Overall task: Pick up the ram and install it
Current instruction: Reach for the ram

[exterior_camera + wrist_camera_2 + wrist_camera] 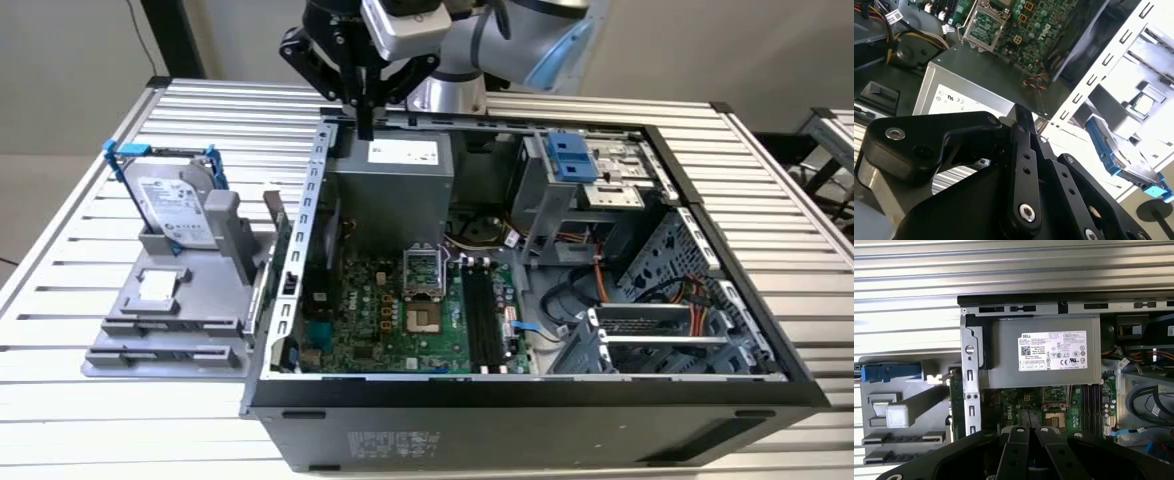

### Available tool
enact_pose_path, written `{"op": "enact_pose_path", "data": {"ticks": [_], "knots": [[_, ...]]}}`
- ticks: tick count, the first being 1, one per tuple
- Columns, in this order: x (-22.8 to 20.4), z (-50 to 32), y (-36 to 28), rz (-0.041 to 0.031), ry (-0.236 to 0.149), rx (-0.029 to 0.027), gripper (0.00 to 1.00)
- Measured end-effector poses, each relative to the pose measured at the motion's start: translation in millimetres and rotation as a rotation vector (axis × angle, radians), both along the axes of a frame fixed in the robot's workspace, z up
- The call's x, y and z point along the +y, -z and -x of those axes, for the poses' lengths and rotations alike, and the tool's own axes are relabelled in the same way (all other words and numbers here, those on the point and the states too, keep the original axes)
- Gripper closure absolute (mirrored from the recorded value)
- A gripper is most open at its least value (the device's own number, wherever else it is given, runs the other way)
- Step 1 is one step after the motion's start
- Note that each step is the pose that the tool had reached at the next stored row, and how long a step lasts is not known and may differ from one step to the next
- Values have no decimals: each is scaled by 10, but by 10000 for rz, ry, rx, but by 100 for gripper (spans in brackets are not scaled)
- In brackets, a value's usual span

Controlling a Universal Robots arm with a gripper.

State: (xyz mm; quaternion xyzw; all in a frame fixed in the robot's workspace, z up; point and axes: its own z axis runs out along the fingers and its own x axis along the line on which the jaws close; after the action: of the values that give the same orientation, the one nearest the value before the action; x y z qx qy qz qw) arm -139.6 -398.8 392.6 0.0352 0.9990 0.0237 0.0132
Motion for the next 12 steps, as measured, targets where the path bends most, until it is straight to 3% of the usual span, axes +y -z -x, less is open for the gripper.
{"op": "enact_pose_path", "data": {"ticks": [12], "knots": [[0,245,0,1,-3,1,100]]}}
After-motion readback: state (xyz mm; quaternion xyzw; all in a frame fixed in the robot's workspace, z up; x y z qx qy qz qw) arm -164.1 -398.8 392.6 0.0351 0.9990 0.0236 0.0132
